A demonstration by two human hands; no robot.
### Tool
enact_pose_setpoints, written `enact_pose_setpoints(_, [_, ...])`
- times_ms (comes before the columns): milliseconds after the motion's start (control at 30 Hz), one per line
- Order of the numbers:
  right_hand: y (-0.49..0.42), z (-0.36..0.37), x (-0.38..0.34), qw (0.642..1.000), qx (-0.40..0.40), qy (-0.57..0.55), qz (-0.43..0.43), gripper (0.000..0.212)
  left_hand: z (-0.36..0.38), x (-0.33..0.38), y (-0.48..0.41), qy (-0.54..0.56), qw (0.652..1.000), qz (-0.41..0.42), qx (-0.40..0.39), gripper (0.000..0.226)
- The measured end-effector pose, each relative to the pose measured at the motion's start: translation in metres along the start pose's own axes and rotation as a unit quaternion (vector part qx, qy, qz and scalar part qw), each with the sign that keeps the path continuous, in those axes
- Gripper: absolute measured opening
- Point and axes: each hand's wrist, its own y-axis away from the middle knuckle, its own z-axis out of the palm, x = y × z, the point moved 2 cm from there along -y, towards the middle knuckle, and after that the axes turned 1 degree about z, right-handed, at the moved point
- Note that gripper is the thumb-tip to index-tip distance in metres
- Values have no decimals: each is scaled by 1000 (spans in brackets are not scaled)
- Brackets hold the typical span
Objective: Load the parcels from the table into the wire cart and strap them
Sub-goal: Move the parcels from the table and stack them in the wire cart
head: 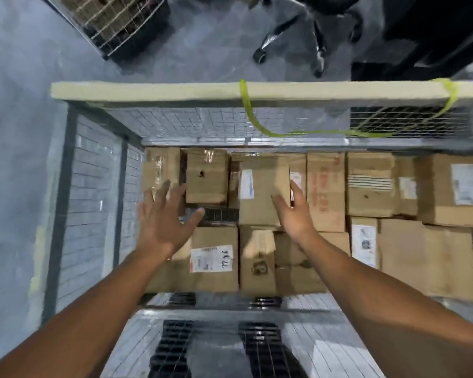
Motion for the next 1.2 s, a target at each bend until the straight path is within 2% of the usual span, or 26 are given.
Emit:
enact_pose_setpoints(167, [-91, 49, 18, 999, -18, -10, -36, 65, 47, -17, -74, 6, 999, -19, 37, 88])
enact_pose_setpoints(300, [-117, 80, 32, 998, 18, -21, -51, 63, 83, -24, -99, -4, 1000, -22, -8, 84])
enact_pose_setpoints(367, [-120, 83, 37, 999, 10, -27, -40, 65, 97, -25, -100, -19, 998, -39, -40, 82])
enact_pose_setpoints(433, [-119, 79, 36, 1000, -18, 20, -13, 70, 103, -24, -94, -41, 996, -43, -59, 80])
enact_pose_setpoints(533, [-112, 61, 17, 994, -43, 101, 19, 87, 91, -17, -79, -8, 998, -32, -61, 77])
enact_pose_setpoints(600, [-97, 44, 0, 992, -34, 115, 28, 96, 74, -10, -64, 7, 998, -24, -52, 78])
enact_pose_setpoints(700, [-51, 15, -30, 988, -15, 156, -7, 89, 39, 10, -23, 23, 998, 0, -62, 78])
enact_pose_setpoints(833, [41, -25, -63, 955, -39, 289, -58, 78, -21, 43, 48, 58, 992, 50, -105, 75])
enact_pose_setpoints(900, [100, -42, -76, 946, -33, 317, -65, 77, -52, 57, 87, 53, 989, 78, -117, 73])
enact_pose_setpoints(967, [169, -58, -86, 948, 12, 308, -76, 76, -81, 68, 128, 47, 986, 120, -106, 73])
enact_pose_setpoints(1100, [311, -89, -84, 952, 161, 240, -100, 68, -129, 101, 207, 27, 970, 220, -98, 83])
enact_pose_setpoints(1200, [415, -106, -50, 950, 255, 170, -62, 68, -142, 127, 269, 35, 952, 289, -95, 78])
